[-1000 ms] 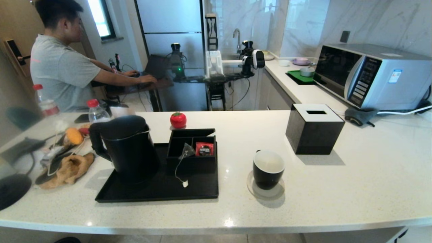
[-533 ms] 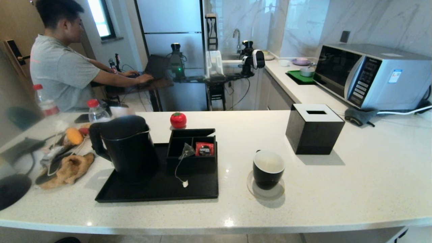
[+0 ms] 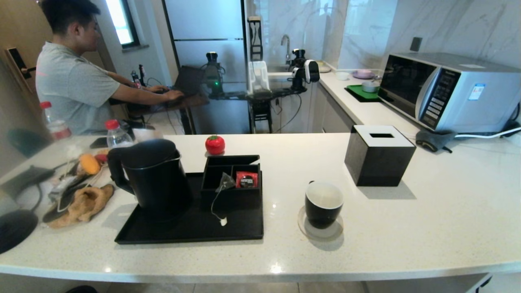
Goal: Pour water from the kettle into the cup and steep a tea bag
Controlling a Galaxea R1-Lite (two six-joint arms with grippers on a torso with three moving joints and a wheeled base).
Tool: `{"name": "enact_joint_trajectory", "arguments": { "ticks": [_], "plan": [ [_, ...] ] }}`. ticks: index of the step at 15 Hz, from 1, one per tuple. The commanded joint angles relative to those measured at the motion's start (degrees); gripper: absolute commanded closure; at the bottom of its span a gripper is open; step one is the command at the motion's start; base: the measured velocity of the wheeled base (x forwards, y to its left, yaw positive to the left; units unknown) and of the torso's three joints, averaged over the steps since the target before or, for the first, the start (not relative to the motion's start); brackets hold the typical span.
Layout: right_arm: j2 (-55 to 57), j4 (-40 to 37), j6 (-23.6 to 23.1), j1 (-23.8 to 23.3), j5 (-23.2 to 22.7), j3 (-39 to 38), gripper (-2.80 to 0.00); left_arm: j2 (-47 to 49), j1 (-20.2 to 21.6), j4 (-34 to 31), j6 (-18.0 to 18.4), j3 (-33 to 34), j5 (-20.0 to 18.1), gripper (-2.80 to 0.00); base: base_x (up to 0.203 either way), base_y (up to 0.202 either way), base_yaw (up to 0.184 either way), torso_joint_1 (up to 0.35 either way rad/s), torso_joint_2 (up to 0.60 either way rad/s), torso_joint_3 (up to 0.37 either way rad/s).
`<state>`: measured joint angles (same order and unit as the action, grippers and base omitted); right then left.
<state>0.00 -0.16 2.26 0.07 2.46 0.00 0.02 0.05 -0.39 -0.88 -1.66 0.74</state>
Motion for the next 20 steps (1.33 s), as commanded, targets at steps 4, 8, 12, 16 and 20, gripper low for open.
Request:
{"name": "enact_joint_trajectory", "arguments": {
  "ticks": [4, 8, 12, 16, 20],
  "plan": [
    [0.0, 0.0, 0.0, 0.0, 0.0, 0.0, 0.0, 2.1, 0.0, -1.4, 0.1, -6.6, 2.2, 0.0, 0.0, 0.0, 0.0, 0.0, 0.0, 0.0],
    [0.0, 0.0, -0.1, 0.0, 0.0, 0.0, 0.0, 11.6, 0.1, -1.6, 2.8, -13.1, 10.9, 0.0, 0.0, 0.0, 0.0, 0.0, 0.0, 0.0],
    [0.0, 0.0, 0.0, 0.0, 0.1, 0.0, 0.0, 25.5, 0.1, -1.4, 4.2, -20.3, 18.7, 0.0, 0.0, 0.0, 0.0, 0.0, 0.0, 0.0],
    [0.0, 0.0, 0.0, 0.0, 0.0, 0.0, 0.0, 40.6, 0.2, -0.3, 3.6, -27.2, 20.6, 0.0, 0.0, 0.0, 0.0, 0.0, 0.0, 0.0],
    [0.0, 0.0, 0.0, 0.0, 0.0, 0.0, 0.0, 56.7, 2.0, 13.0, 0.5, -27.1, 18.7, 0.0, 0.0, 0.0, 0.0, 0.0, 0.0, 0.0]
  ]
}}
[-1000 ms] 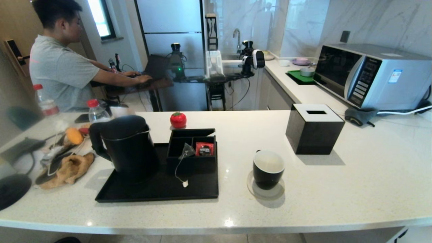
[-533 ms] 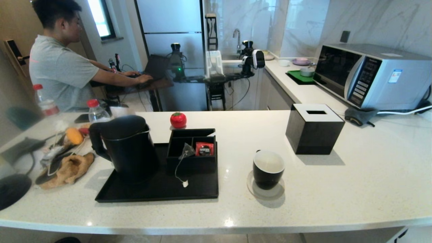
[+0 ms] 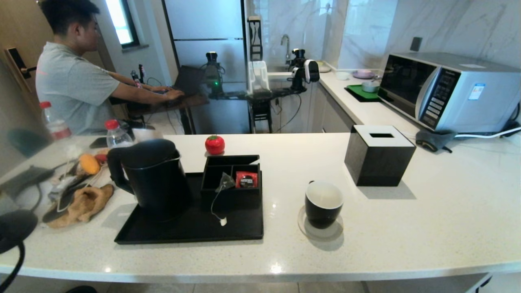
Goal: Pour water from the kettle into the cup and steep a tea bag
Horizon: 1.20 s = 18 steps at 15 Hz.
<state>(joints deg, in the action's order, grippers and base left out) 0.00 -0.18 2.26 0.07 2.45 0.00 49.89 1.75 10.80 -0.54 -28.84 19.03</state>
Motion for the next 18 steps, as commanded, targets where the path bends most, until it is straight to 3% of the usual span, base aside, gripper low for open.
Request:
{"name": "enact_joint_trajectory", "arguments": {
  "ticks": [1, 4, 7, 13, 14, 18],
  "plan": [
    [0.0, 0.0, 0.0, 0.0, 0.0, 0.0, 0.0, 9.8, 2.2, 8.0, -0.8, 2.3, -3.1, 0.0, 0.0, 0.0, 0.0, 0.0, 0.0, 0.0],
    [0.0, 0.0, 0.0, 0.0, 0.0, 0.0, 0.0, 16.3, 12.2, 23.9, -1.5, 11.2, -14.6, 0.0, 0.0, 0.0, 0.0, 0.0, 0.0, 0.0],
    [0.0, 0.0, 0.0, 0.0, 0.0, 0.0, 0.0, 26.7, 19.8, 39.2, -0.7, 16.2, -22.8, 0.0, 0.0, 0.0, 0.0, 0.0, 0.0, 0.0],
    [0.0, 0.0, 0.0, 0.0, 0.0, 0.0, 0.0, 53.2, 24.3, 76.4, -0.2, 21.7, -34.2, 0.0, 0.0, 0.0, 0.0, 0.0, 0.0, 0.0],
    [0.0, 0.0, 0.0, 0.0, 0.0, 0.0, 0.0, 54.8, 24.7, 78.6, -0.4, 21.8, -36.9, 0.0, 0.0, 0.0, 0.0, 0.0, 0.0, 0.0],
    [0.0, 0.0, -0.1, 0.0, 0.0, 0.0, 0.0, 58.1, 24.6, 79.2, -0.6, 18.4, -39.0, 0.0, 0.0, 0.0, 0.0, 0.0, 0.0, 0.0]
  ]
}}
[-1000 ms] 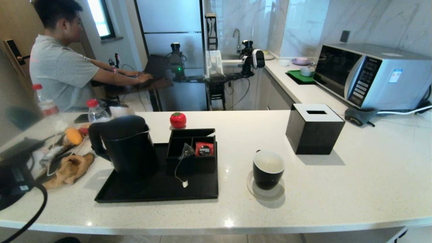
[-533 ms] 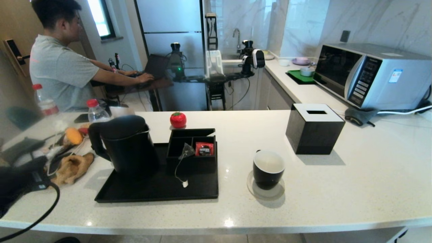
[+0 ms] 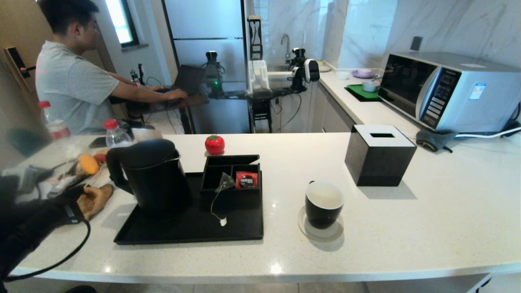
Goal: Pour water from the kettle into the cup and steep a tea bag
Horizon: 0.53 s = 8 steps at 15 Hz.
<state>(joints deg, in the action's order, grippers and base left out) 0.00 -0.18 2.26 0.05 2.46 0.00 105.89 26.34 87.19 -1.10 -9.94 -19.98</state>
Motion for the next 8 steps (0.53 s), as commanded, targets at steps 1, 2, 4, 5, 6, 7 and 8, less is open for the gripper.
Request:
{"name": "enact_joint_trajectory", "arguments": {
  "ticks": [1, 2, 4, 5, 6, 7, 8],
  "plan": [
    [0.0, 0.0, 0.0, 0.0, 0.0, 0.0, 0.0, 2.8, 0.1, 2.8, 0.0, -1.0, -0.5, -2.8, 0.0, 0.0, 0.0, 0.0, 0.0, 0.0],
    [0.0, 0.0, 0.0, 0.0, 0.1, 0.0, 0.0, 3.3, 0.1, 2.8, 0.0, -1.7, -0.6, -2.8, 0.0, 0.0, 0.0, 0.0, 0.0, 0.0],
    [0.0, 0.0, 0.0, 0.0, 0.1, 0.0, 0.0, 4.3, 0.3, 2.8, -0.1, -3.2, -1.2, -2.8, 0.0, 0.0, 0.0, 0.0, 0.0, 0.0],
    [0.0, 0.0, 0.0, 0.0, 0.0, 0.0, 0.0, 4.7, 0.7, 2.8, -0.2, -3.9, -2.9, -2.8, 0.0, 0.0, 0.0, 0.0, 0.0, 0.0],
    [0.0, 0.0, 0.0, 0.0, 0.0, 0.0, 0.0, 4.8, 1.4, 2.8, -0.3, -4.5, -4.8, -2.8, 0.0, 0.0, 0.0, 0.0, 0.0, 0.0],
    [0.0, 0.0, 0.0, 0.0, 0.1, 0.0, 0.0, 5.0, 2.0, 2.8, -0.3, -5.1, -7.0, -2.8, 0.0, 0.0, 0.0, 0.0, 0.0, 0.0],
    [0.0, 0.0, 0.0, 0.0, 0.1, 0.0, 0.0, 5.2, 2.3, 2.8, -0.3, -5.3, -8.7, -2.8, 0.0, 0.0, 0.0, 0.0, 0.0, 0.0]
  ]
}}
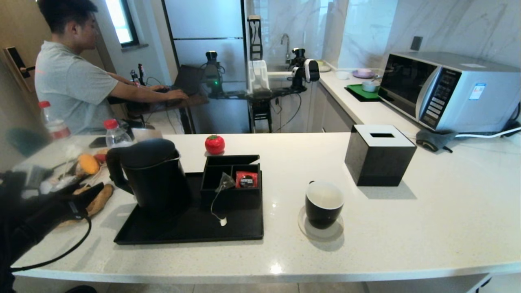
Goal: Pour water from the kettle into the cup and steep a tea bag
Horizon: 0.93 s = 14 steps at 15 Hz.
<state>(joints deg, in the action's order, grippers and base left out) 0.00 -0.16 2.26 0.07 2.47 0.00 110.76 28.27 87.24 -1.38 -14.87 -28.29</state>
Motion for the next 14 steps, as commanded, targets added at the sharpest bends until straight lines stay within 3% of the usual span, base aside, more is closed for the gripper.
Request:
{"name": "enact_joint_trajectory", "arguments": {
  "ticks": [1, 4, 8, 14],
  "plan": [
    [0.0, 0.0, 0.0, 0.0, 0.0, 0.0, 0.0, 0.8, 0.4, 2.7, 0.1, -0.3, -0.9, -2.8, 0.0, 0.0, 0.0, 0.0, 0.0, 0.0],
    [0.0, 0.0, 0.0, 0.0, 0.0, 0.0, 0.0, 2.0, 0.3, 2.7, 0.0, -2.3, -1.5, -2.8, 0.0, 0.0, 0.0, 0.0, 0.0, 0.0],
    [0.0, 0.0, 0.0, 0.0, 0.0, 0.0, 0.0, 4.3, 0.0, 2.7, -0.4, -5.6, -5.2, -2.8, 0.0, 0.0, 0.0, 0.0, 0.0, 0.0],
    [0.0, 0.0, 0.0, 0.0, 0.0, 0.0, 0.0, 6.8, 0.0, 2.7, -0.5, -7.5, -5.4, -2.8, 0.0, 0.0, 0.0, 0.0, 0.0, 0.0]
  ]
}}
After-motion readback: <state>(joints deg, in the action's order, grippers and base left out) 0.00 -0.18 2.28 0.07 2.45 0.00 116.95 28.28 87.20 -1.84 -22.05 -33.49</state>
